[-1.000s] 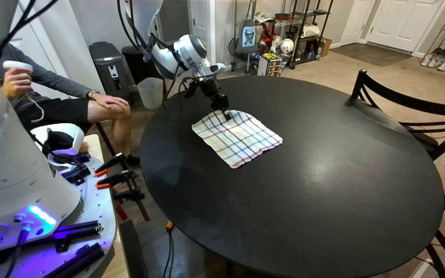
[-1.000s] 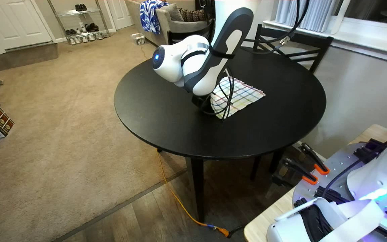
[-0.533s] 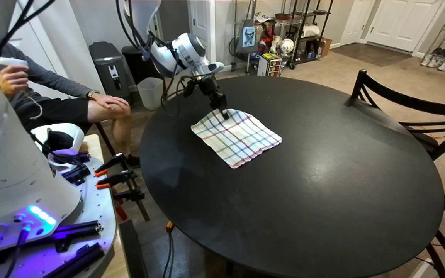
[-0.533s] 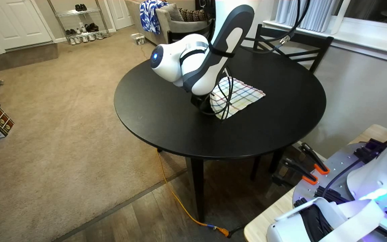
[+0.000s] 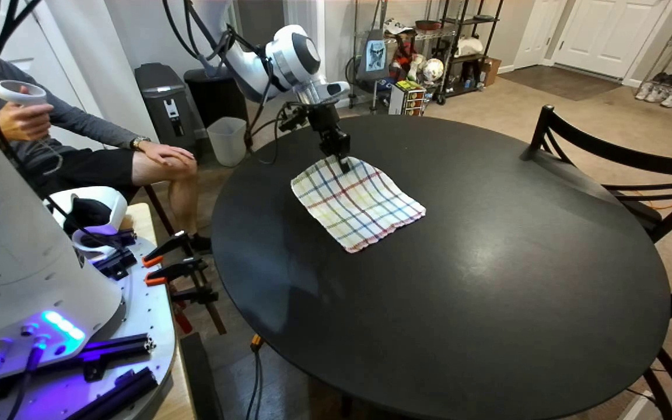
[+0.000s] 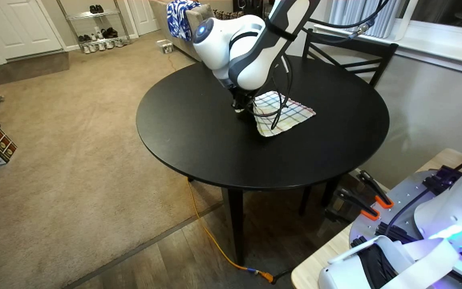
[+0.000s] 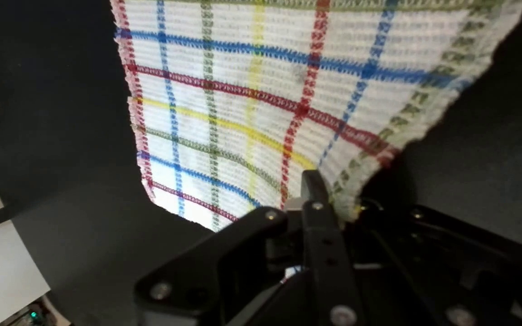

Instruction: Fold the towel on the table

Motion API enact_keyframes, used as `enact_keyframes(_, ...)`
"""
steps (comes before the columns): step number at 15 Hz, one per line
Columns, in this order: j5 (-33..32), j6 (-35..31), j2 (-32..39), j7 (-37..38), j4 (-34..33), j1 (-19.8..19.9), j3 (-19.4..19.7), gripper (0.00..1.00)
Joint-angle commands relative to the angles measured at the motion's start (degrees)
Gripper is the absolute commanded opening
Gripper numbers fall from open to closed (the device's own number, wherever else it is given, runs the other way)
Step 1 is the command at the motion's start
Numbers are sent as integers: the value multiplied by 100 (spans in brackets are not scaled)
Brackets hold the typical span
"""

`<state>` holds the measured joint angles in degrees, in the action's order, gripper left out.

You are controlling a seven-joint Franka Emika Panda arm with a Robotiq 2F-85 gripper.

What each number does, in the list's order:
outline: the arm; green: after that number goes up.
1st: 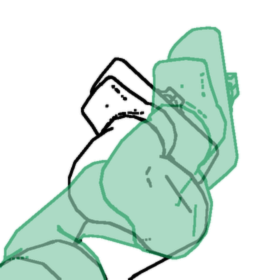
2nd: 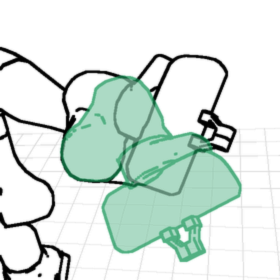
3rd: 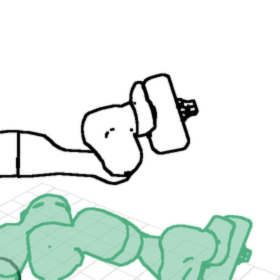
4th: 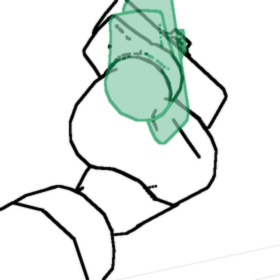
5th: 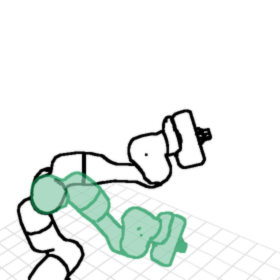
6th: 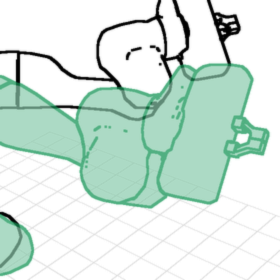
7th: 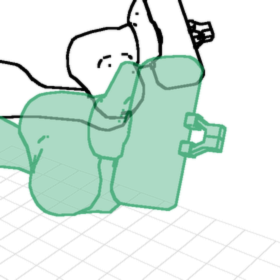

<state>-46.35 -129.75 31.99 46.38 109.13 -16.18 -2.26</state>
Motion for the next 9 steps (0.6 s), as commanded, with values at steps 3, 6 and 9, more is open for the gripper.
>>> enact_keyframes(3,1522,-388,-470,-2375,321,866,-345,1)
enact_keyframes(6,2411,-289,-452,-3430,240,1002,-245,1)
enact_keyframes(9,2947,-213,-439,-4049,210,1111,-203,1)
